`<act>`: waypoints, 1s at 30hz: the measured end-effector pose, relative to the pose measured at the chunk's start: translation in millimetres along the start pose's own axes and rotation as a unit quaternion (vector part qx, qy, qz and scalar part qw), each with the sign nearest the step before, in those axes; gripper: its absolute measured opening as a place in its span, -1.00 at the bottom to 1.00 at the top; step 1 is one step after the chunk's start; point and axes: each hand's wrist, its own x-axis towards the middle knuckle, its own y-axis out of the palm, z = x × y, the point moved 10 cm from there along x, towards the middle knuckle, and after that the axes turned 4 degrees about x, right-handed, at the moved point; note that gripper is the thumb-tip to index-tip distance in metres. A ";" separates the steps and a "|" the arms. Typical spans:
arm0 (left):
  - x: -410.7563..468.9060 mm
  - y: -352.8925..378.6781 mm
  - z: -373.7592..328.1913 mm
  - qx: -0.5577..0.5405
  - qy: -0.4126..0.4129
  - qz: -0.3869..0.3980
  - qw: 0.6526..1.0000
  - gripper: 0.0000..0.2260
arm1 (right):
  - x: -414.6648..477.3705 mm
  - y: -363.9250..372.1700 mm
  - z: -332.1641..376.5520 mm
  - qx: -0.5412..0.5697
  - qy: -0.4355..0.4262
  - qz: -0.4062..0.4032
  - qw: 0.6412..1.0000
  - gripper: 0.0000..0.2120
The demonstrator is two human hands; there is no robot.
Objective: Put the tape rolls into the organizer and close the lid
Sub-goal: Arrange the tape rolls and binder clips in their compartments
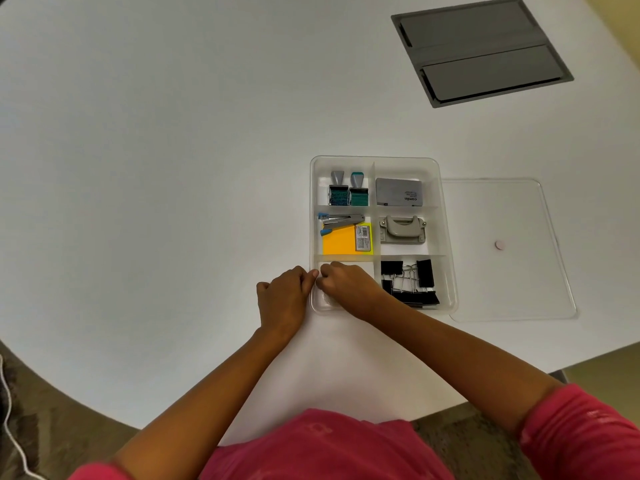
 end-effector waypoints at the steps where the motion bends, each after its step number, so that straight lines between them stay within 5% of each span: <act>1: -0.1 0.3 0.0 -0.001 0.000 0.000 1.000 -0.65 | -0.3 -0.6 -0.3 0.002 0.000 0.000 1.000 -0.75; 11: -0.4 0.8 -0.2 -0.006 0.002 0.000 1.000 -0.67 | -2.7 -0.8 1.0 0.014 0.010 -0.005 1.000 -0.74; 18: 0.6 2.7 0.6 -0.010 -0.001 0.011 1.000 -0.68 | -15.7 -31.6 -11.2 0.086 0.058 -0.101 0.989 -0.69; 25: 1.1 5.9 5.0 -0.025 -0.004 0.017 1.000 -0.64 | -83.2 -94.5 -61.5 0.176 0.172 -0.332 0.911 -0.76; 30: 2.0 5.2 6.6 -0.039 -0.009 0.032 0.999 -0.69 | -152.3 -99.0 -120.2 0.191 0.297 -0.446 0.822 -0.78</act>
